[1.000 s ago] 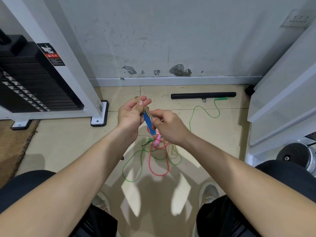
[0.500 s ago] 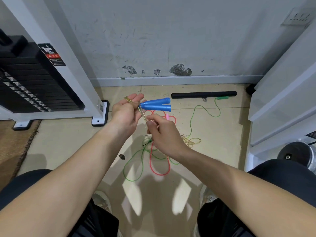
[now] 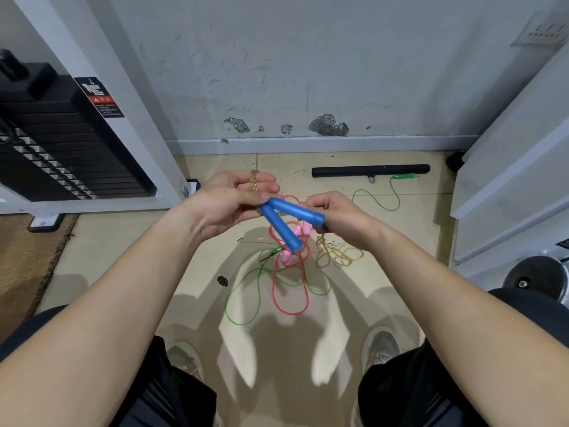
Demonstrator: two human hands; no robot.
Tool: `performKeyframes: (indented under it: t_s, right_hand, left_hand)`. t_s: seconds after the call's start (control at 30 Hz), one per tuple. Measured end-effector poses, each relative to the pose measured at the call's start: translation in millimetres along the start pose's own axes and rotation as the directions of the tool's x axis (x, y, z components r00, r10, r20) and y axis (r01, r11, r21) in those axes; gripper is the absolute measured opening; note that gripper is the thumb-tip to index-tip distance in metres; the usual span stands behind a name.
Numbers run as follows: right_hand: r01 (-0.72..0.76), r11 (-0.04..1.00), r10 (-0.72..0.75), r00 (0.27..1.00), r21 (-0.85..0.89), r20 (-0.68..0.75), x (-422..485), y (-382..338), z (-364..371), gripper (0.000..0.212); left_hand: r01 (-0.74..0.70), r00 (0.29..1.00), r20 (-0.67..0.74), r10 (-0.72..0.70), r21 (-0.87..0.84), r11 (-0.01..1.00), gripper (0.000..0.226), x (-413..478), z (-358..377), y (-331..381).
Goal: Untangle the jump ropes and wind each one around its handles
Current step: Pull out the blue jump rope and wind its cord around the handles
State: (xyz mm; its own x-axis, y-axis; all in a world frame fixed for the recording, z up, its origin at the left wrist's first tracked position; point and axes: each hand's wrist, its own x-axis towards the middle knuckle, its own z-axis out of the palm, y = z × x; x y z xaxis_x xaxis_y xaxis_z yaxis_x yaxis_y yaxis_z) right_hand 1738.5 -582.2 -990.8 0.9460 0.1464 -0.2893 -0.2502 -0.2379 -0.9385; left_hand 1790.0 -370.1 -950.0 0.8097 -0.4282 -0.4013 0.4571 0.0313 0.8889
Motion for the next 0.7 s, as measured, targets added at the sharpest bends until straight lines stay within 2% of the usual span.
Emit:
performKeyframes:
  t_s: [0.07,0.17,0.37,0.5,0.6,0.7]
  right_hand:
    - [-0.010,0.999,0.009,1.000,0.042,0.017,1.1,-3.5,-3.5,0.028]
    - [0.003,1.000,-0.003,1.000,0.018,0.009,1.9,-10.4,-4.0,0.026]
    - [0.075,0.993,-0.070,0.996,0.088,-0.059,0.4,-18.4,4.8,0.020]
    - [0.083,0.996,-0.078,0.991,0.042,-0.106,-0.9,-21.3,7.4,0.016]
    - [0.058,0.998,-0.061,0.993,-0.029,-0.105,-1.4,-19.9,8.3,0.011]
    - [0.035,0.983,-0.057,0.991,-0.181,-0.119,-1.7,-20.3,9.5,0.012]
  left_hand:
    - [-0.068,0.997,0.041,0.061,0.210,0.975,0.031,0.1,1.6,-3.2]
    - [-0.208,0.977,0.063,0.203,0.471,0.857,0.030,2.3,5.0,-7.5]
    - [-0.279,0.928,-0.005,0.372,0.653,0.704,0.031,10.1,1.9,-15.8]
    - [-0.294,0.891,-0.006,0.454,0.754,0.588,0.027,9.4,5.3,-19.0]
    - [-0.270,0.895,0.021,0.445,0.820,0.505,0.027,9.9,6.2,-19.1]
    - [-0.239,0.917,0.048,0.396,0.862,0.447,0.024,11.2,5.5,-18.9]
